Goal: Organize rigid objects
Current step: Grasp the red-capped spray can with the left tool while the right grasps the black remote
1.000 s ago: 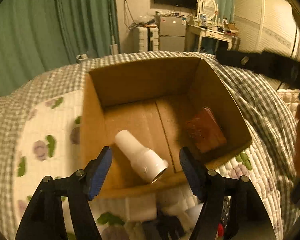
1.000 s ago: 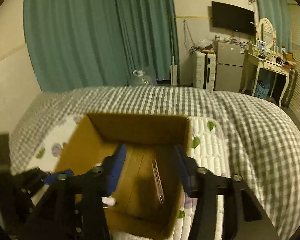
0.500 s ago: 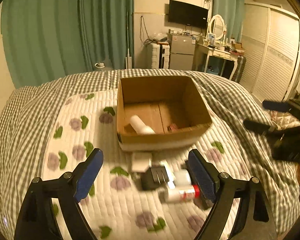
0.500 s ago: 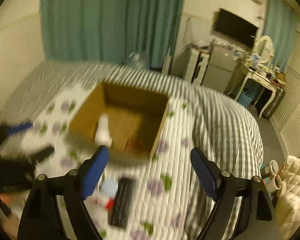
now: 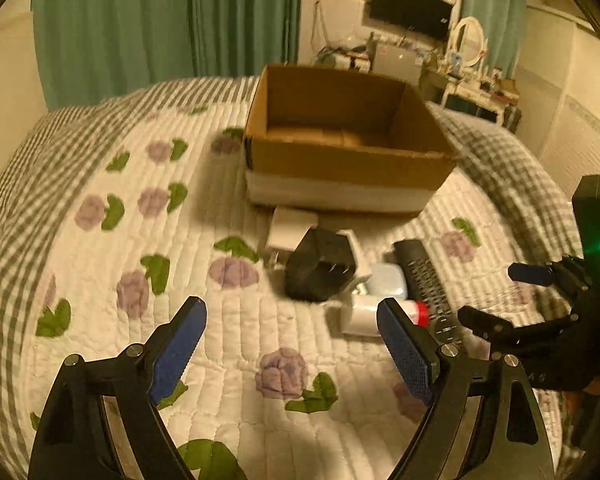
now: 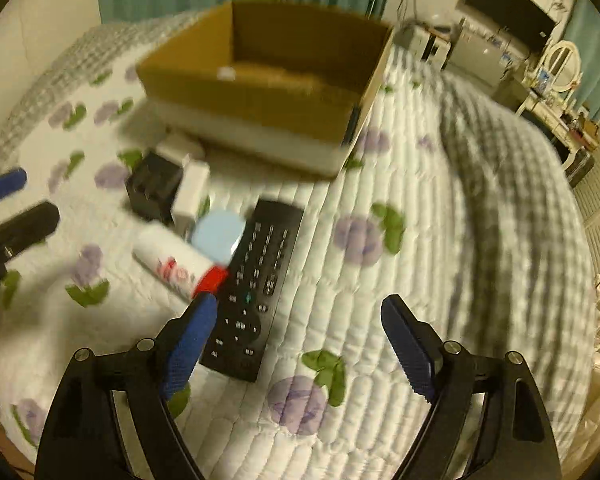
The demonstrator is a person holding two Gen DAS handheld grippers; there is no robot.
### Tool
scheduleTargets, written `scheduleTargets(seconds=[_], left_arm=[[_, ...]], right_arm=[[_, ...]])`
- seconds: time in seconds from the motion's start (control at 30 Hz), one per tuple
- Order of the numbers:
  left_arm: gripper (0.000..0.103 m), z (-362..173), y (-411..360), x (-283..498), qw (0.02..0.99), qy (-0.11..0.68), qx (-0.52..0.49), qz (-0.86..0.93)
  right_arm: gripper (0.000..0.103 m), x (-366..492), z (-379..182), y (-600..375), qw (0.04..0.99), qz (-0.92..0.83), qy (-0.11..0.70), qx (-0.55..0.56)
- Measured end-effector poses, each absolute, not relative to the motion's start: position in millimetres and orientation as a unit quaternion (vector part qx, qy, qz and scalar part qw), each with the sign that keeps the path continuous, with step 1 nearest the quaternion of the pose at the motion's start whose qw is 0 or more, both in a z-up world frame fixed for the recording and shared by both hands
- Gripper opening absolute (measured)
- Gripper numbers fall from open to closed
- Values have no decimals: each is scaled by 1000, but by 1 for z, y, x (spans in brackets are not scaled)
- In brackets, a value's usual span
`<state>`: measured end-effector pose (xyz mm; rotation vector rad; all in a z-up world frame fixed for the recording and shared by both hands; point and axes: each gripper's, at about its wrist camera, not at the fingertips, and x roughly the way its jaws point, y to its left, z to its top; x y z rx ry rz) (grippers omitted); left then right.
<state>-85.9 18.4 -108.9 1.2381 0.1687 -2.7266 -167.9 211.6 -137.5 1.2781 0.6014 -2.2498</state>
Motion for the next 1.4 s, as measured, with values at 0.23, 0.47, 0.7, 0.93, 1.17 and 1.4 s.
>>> scheduleTargets(seconds=[0.23, 0.47, 0.7, 0.93, 1.17, 1.4], left_arm=[[89, -126, 18, -97, 74, 55, 439, -894], [89, -128, 20, -104, 71, 54, 453, -887], [89, -134, 43, -119, 40, 61, 491, -868], [89, -160, 77, -139, 26, 40, 532, -845], [89, -185, 95, -160, 37, 5, 550, -834], [79, -181, 93, -152, 14, 18, 540, -841]], right_arm=[[71, -187, -172, 198, 257, -800, 210, 500], [43, -194, -183, 173, 276, -792, 250, 484], [20, -206, -142, 205, 263, -802, 238, 481], [19, -217, -131, 239, 248, -811, 218, 483], [19, -215, -143, 236, 265, -811, 222, 473], [19, -220, -148, 237, 274, -810, 227, 466]])
